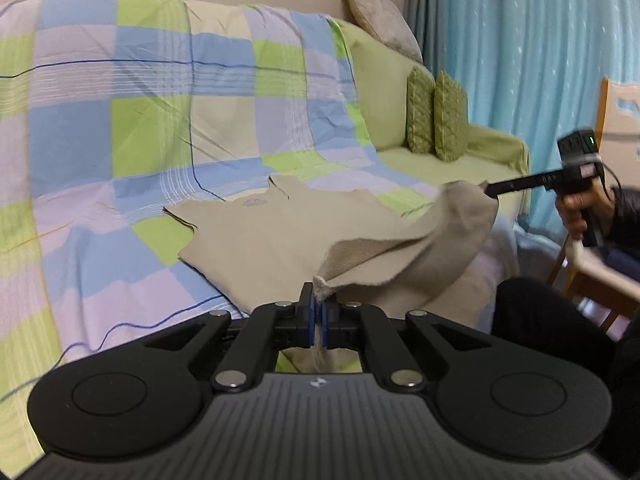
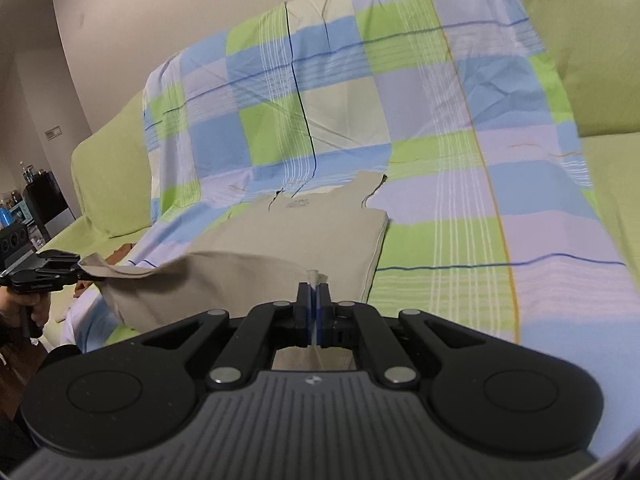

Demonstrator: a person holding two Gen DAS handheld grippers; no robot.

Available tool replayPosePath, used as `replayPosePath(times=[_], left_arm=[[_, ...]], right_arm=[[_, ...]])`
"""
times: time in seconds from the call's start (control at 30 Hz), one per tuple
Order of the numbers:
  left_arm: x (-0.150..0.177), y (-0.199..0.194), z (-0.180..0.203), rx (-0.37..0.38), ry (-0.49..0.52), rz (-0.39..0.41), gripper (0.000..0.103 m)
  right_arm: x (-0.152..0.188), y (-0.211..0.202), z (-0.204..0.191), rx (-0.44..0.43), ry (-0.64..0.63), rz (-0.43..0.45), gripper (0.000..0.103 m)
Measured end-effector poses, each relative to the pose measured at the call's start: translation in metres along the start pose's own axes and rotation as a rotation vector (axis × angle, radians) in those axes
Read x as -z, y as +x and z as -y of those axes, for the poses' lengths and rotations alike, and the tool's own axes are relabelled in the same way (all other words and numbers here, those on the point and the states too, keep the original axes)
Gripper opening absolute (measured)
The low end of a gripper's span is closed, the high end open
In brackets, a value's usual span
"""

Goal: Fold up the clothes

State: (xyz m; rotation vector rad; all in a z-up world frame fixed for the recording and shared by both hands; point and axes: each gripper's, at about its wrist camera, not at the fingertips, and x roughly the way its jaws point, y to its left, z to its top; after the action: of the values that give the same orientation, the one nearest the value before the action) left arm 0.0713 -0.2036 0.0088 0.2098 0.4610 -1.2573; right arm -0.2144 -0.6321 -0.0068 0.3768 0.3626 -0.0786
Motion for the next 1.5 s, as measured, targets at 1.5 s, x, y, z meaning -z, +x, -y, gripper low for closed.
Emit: replayPosePath(times=[1.5], left_arm=[[-0.079,0.297,-0.242,-0.24,-0.209,-0.223,0.002]], right_arm=[[-0.105,0.334,0.163,0.17,0.128,-0.116,0.002]])
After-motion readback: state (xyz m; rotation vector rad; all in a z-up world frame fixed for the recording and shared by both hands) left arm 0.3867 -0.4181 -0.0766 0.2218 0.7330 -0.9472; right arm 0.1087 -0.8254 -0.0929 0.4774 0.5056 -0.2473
